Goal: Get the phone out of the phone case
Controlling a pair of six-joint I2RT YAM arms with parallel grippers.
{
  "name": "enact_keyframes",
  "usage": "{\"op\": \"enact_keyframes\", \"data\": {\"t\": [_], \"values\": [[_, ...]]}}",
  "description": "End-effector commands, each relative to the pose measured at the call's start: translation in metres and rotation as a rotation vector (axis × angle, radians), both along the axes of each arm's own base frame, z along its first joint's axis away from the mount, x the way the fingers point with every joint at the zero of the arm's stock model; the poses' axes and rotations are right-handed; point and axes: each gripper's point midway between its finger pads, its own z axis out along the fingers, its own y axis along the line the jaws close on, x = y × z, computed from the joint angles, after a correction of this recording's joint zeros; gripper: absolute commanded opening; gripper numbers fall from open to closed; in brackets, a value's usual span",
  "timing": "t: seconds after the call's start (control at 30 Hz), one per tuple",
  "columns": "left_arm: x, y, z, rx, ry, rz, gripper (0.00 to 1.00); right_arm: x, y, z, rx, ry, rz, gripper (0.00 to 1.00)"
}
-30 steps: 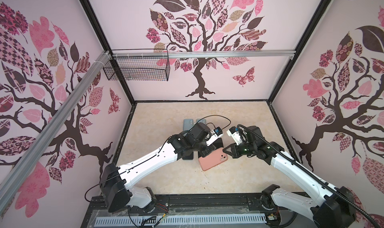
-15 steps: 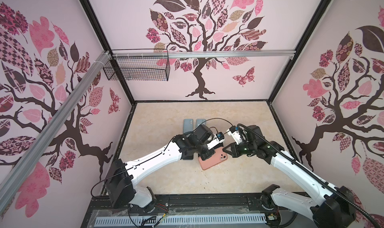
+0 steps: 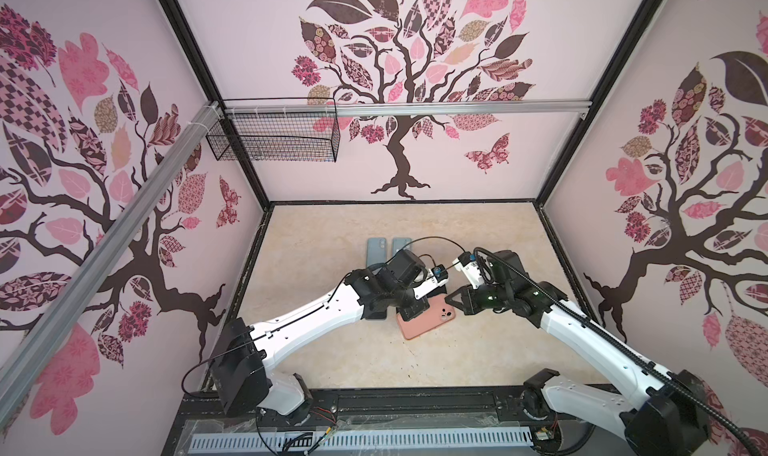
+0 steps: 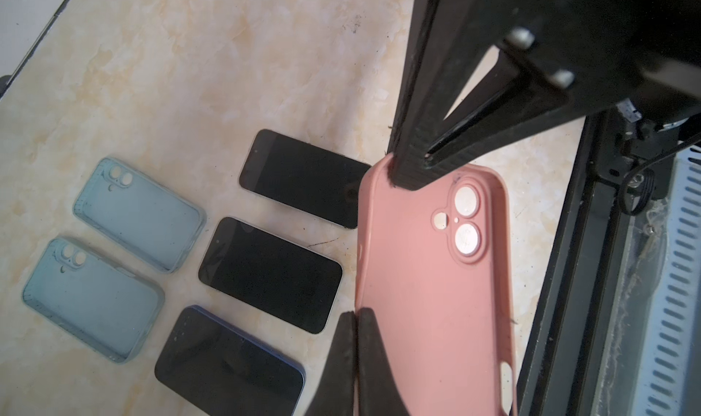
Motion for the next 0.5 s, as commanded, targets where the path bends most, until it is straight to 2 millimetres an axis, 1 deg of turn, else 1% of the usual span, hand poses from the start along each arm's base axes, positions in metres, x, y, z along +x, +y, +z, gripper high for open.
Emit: {"op": "enact_keyframes", "data": {"t": [0.0,0.07,0.1,0.17,0.23,0.3,0.33,0.4,0.47], "values": [[-0.003,0.003,-0.007,0.008,0.011,0.003,0.0,0.01,0.002,0.022,0.024,-0.069,-0.021,0.0],[0.002,0.004,-0.004,0.003,-0.006,0.038,0.0,0.011,0.0,0.025,0.026,-0.085,-0.037,0.0],[0.006,0.004,-0.002,-0.002,-0.014,0.06,0.0,0.014,-0.002,0.026,0.024,-0.099,-0.057,0.02],[0.015,0.005,0.002,-0.016,-0.03,0.125,0.0,0.023,-0.011,0.031,0.02,-0.141,-0.138,0.29],[0.023,0.005,0.005,-0.039,-0.038,0.19,0.0,0.032,-0.024,0.035,0.015,-0.19,-0.244,0.59],[0.034,0.003,0.007,-0.066,-0.034,0.263,0.0,0.039,-0.036,0.037,0.012,-0.218,-0.337,0.76],[0.04,0.002,0.007,-0.078,-0.029,0.311,0.0,0.043,-0.045,0.036,0.002,-0.226,-0.399,0.82],[0.057,0.006,0.004,-0.091,-0.017,0.448,0.0,0.05,-0.065,0.032,-0.031,-0.243,-0.527,0.86],[0.069,0.006,-0.002,-0.117,0.045,0.535,0.0,0.054,-0.086,0.029,-0.063,-0.26,-0.647,0.89]]}}
